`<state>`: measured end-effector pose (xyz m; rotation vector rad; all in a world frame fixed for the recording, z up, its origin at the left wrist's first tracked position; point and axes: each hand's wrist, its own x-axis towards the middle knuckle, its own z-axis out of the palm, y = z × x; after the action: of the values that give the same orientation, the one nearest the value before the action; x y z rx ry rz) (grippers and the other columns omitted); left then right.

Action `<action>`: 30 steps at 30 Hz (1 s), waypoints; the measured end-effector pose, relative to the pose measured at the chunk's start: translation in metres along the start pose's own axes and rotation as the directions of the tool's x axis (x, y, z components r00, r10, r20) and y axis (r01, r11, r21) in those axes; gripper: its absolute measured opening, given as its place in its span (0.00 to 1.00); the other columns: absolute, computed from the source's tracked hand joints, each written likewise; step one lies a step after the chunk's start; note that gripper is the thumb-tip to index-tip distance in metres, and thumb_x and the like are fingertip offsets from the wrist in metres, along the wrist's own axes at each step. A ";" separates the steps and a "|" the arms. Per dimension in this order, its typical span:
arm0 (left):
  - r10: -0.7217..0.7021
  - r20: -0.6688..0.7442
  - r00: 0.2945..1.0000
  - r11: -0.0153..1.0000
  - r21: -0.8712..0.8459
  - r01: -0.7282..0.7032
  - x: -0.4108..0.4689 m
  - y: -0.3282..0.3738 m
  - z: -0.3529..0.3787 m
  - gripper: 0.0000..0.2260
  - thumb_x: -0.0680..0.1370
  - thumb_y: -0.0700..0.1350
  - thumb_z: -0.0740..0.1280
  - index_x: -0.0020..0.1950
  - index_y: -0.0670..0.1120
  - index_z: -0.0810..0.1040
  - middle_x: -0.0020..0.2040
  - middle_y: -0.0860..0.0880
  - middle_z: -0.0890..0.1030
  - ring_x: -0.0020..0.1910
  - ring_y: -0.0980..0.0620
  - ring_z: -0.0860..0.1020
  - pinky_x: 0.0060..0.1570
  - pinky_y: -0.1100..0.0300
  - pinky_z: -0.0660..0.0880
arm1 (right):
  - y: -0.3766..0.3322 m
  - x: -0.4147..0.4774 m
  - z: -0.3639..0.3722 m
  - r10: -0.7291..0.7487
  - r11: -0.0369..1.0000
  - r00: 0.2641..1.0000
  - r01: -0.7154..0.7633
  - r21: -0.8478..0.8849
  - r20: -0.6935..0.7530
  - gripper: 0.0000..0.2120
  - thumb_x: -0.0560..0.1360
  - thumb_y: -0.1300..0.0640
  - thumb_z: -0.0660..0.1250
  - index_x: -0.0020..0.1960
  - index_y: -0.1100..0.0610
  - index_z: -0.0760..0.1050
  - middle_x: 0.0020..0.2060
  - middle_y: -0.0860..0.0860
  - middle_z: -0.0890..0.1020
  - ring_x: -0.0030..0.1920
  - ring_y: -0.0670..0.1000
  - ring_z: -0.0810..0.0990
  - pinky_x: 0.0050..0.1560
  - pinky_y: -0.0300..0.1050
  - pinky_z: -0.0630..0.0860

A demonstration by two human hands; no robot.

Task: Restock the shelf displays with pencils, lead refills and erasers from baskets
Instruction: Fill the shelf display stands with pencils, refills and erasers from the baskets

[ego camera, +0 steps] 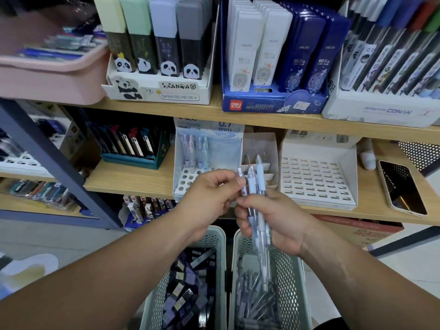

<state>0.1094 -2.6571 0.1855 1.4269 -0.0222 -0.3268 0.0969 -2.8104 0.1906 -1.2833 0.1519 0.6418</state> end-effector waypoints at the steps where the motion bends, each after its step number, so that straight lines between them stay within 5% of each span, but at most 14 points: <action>1: -0.004 -0.006 1.000 1.000 -0.004 0.004 0.000 0.000 -0.002 0.09 0.81 0.42 0.66 0.42 0.43 0.80 0.32 0.45 0.71 0.28 0.53 0.70 0.26 0.67 0.68 | -0.001 0.000 0.001 -0.007 1.000 1.000 0.007 0.008 -0.015 0.02 0.79 0.64 0.66 0.50 0.61 0.77 0.33 0.57 0.77 0.31 0.53 0.77 0.33 0.45 0.74; 8: -0.035 -0.104 0.994 0.999 0.010 0.036 0.001 -0.009 -0.012 0.11 0.82 0.44 0.65 0.55 0.36 0.80 0.37 0.43 0.70 0.30 0.55 0.67 0.27 0.65 0.66 | -0.002 0.004 0.006 0.002 1.000 0.997 -0.002 0.000 -0.071 0.10 0.80 0.60 0.66 0.58 0.64 0.79 0.46 0.64 0.85 0.41 0.59 0.86 0.38 0.48 0.83; 13: -0.050 -0.156 0.987 0.998 -0.031 0.046 0.002 -0.011 -0.018 0.08 0.82 0.44 0.65 0.49 0.45 0.84 0.30 0.48 0.70 0.28 0.55 0.67 0.28 0.64 0.64 | -0.003 0.005 0.008 0.016 1.000 0.992 -0.012 0.026 -0.123 0.07 0.81 0.61 0.65 0.57 0.62 0.77 0.48 0.64 0.86 0.49 0.63 0.86 0.48 0.55 0.83; 17: -0.049 -0.209 0.977 0.997 -0.060 0.037 0.003 -0.010 -0.021 0.08 0.83 0.43 0.64 0.50 0.47 0.84 0.35 0.51 0.78 0.28 0.55 0.71 0.28 0.63 0.64 | -0.002 0.010 0.003 -0.003 0.994 0.970 0.028 0.102 -0.245 0.09 0.79 0.63 0.67 0.58 0.64 0.75 0.48 0.63 0.86 0.49 0.63 0.86 0.54 0.60 0.82; 22: -0.045 -0.291 0.956 0.991 -0.134 0.006 0.008 -0.006 -0.029 0.08 0.84 0.42 0.62 0.52 0.45 0.81 0.46 0.48 0.80 0.32 0.53 0.75 0.29 0.61 0.71 | 0.002 0.013 -0.003 -0.002 1.000 0.940 -0.006 -0.025 -0.342 0.06 0.80 0.64 0.65 0.56 0.60 0.76 0.44 0.59 0.87 0.43 0.58 0.88 0.45 0.54 0.83; 25: -0.045 -0.287 0.957 0.982 -0.190 -0.010 0.010 -0.003 -0.033 0.08 0.84 0.40 0.61 0.54 0.43 0.80 0.46 0.47 0.79 0.33 0.51 0.76 0.31 0.60 0.73 | 0.002 0.010 -0.003 0.043 0.994 0.962 -0.068 -0.086 -0.269 0.06 0.81 0.62 0.65 0.57 0.59 0.77 0.46 0.59 0.87 0.38 0.55 0.86 0.33 0.43 0.75; 30: -0.068 -0.262 0.963 0.963 -0.271 -0.005 0.011 -0.003 -0.034 0.09 0.84 0.40 0.61 0.57 0.42 0.80 0.48 0.44 0.81 0.34 0.52 0.76 0.32 0.60 0.72 | 0.005 0.013 0.000 -0.014 0.992 0.981 -0.010 -0.124 -0.192 0.07 0.80 0.61 0.68 0.58 0.61 0.77 0.45 0.62 0.86 0.29 0.50 0.75 0.28 0.41 0.68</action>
<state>0.1268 -2.6269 0.1758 1.1908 0.2591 -0.1523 0.1046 -2.8055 0.1803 -1.4658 0.2736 0.5309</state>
